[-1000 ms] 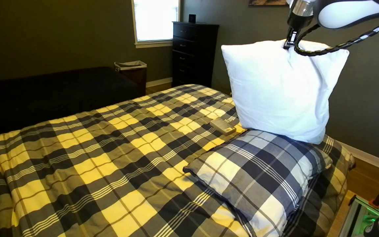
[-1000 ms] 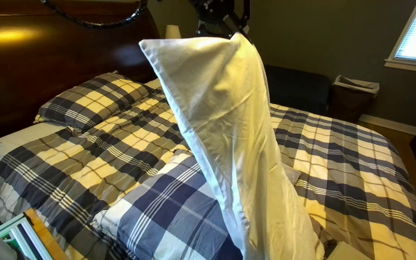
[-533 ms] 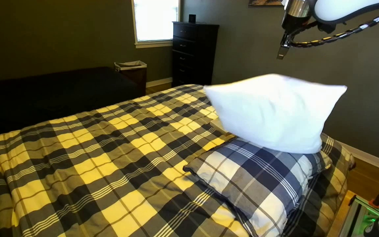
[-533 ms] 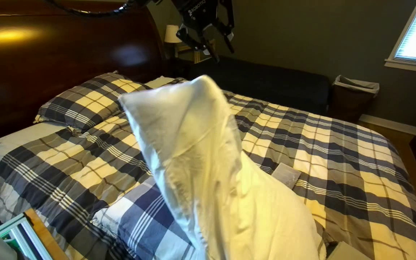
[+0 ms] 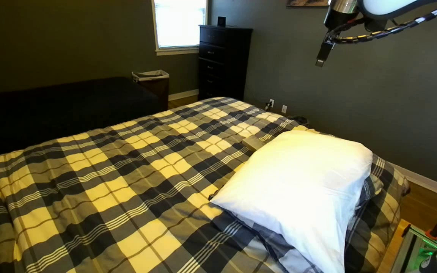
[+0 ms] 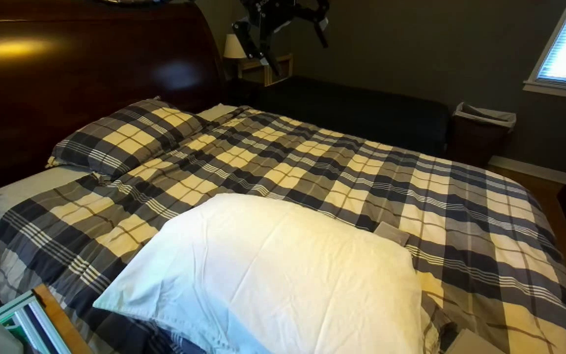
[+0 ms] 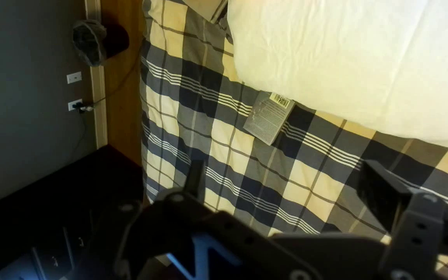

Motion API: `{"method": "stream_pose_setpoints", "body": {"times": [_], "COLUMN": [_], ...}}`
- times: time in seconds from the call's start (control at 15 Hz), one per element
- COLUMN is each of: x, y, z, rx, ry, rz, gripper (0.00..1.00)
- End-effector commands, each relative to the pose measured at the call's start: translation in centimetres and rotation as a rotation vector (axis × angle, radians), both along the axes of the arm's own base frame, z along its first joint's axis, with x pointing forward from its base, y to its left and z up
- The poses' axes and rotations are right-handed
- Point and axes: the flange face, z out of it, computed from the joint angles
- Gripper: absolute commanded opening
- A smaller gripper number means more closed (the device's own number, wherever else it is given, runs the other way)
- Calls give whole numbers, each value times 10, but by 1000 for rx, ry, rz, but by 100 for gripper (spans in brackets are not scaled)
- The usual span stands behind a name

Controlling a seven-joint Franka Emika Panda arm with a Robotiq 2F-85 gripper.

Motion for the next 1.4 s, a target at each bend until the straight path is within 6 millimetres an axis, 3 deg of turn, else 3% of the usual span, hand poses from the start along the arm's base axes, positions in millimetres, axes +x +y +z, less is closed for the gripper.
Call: {"method": "stream_pose_setpoints", "body": {"times": [0.0,0.33,0.73,1.33], "x": [6,-1,-24,-21], "y": [-2,-7,-23,-22], "z": [13,24,18,16], "rx": [111,311,238,256], "ry": [-5,75,204,188], "rz": [-34,-121,-202,-195], "gripper": [100,100,100,100]}}
